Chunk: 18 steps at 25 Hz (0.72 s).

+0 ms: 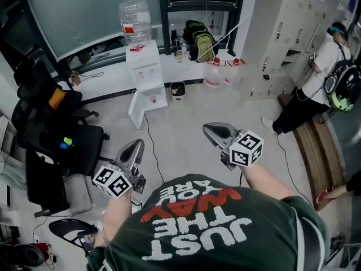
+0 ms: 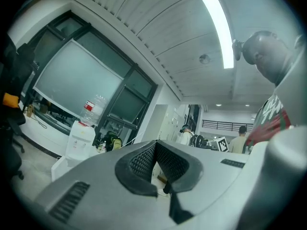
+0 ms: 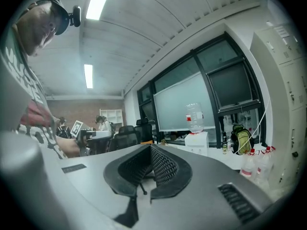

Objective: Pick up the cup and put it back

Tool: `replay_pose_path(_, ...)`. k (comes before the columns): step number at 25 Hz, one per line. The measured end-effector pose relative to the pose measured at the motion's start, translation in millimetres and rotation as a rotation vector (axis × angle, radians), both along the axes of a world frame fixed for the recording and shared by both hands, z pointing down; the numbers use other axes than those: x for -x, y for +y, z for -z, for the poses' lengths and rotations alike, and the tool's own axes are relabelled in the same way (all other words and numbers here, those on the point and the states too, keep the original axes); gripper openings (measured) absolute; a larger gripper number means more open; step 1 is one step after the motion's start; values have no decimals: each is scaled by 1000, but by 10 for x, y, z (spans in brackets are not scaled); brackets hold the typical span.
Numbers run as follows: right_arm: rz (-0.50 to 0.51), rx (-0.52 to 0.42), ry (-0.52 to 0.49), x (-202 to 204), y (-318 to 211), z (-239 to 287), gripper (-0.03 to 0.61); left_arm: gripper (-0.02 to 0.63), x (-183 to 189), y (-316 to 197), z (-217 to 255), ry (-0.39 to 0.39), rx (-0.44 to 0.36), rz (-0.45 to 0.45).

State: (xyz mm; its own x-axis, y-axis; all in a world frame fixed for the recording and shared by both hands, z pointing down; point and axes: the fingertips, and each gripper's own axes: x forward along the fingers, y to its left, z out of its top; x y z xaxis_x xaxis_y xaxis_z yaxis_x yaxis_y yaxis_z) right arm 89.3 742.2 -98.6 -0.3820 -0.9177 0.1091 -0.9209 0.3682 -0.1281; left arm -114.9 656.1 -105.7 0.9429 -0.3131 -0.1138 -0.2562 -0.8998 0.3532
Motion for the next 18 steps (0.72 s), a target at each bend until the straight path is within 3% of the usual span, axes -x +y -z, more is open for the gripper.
replay_pose_path(9, 51, 31, -36, -539, 289, -187, 32, 2, -552, 382, -108, -33, 24, 33)
replay_pose_path(18, 107, 63, -37, -584, -12, -460, 33, 2, -568, 206, -349, -55, 58, 78)
